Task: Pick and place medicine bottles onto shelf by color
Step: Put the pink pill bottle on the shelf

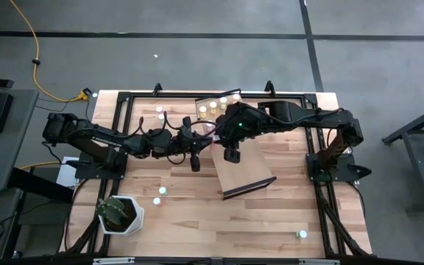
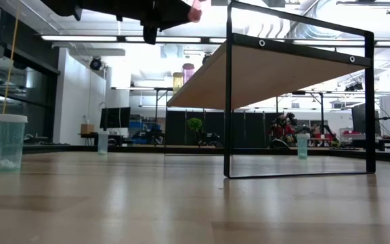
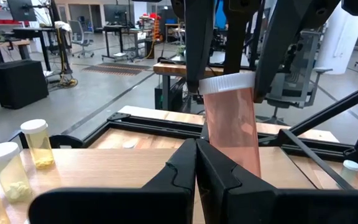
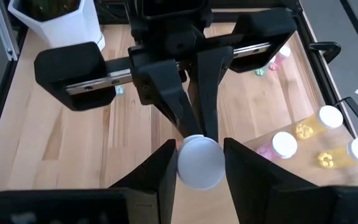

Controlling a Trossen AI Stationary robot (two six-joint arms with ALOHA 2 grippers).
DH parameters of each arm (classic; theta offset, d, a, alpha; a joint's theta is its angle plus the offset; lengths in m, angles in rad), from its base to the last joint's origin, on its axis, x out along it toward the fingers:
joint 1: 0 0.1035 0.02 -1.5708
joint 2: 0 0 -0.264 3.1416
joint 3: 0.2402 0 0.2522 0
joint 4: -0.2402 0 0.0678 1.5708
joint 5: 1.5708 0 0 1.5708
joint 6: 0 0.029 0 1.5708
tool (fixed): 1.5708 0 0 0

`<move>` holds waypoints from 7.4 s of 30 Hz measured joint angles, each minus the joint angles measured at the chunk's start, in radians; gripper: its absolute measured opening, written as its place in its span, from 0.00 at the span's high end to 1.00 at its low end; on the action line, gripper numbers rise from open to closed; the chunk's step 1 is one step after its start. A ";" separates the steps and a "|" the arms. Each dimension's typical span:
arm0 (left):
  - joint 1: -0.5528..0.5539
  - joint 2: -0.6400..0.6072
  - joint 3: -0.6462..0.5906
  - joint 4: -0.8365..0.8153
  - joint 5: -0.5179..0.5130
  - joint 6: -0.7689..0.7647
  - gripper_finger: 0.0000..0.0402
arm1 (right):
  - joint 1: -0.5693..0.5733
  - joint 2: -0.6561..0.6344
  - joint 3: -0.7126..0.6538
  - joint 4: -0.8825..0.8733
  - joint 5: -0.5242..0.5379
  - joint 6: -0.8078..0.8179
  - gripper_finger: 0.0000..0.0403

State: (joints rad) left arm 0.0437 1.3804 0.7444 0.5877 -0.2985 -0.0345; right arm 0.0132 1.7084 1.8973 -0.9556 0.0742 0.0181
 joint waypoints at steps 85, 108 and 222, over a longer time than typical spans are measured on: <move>0.024 -0.237 -0.076 -0.278 -0.179 0.038 1.00 | 0.044 0.166 -0.126 -0.252 0.039 -0.128 0.73; -0.029 -0.179 -0.075 -0.072 -0.002 0.125 1.00 | 0.045 0.025 -0.126 -0.235 0.075 -0.079 0.77; 0.074 0.110 0.084 -0.233 0.099 0.027 1.00 | 0.046 -0.440 -1.302 1.163 0.222 0.105 0.41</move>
State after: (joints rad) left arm 0.1181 1.4906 0.8280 0.3551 -0.2000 -0.0078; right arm 0.0589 1.2682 0.5953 0.2072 0.2966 0.1226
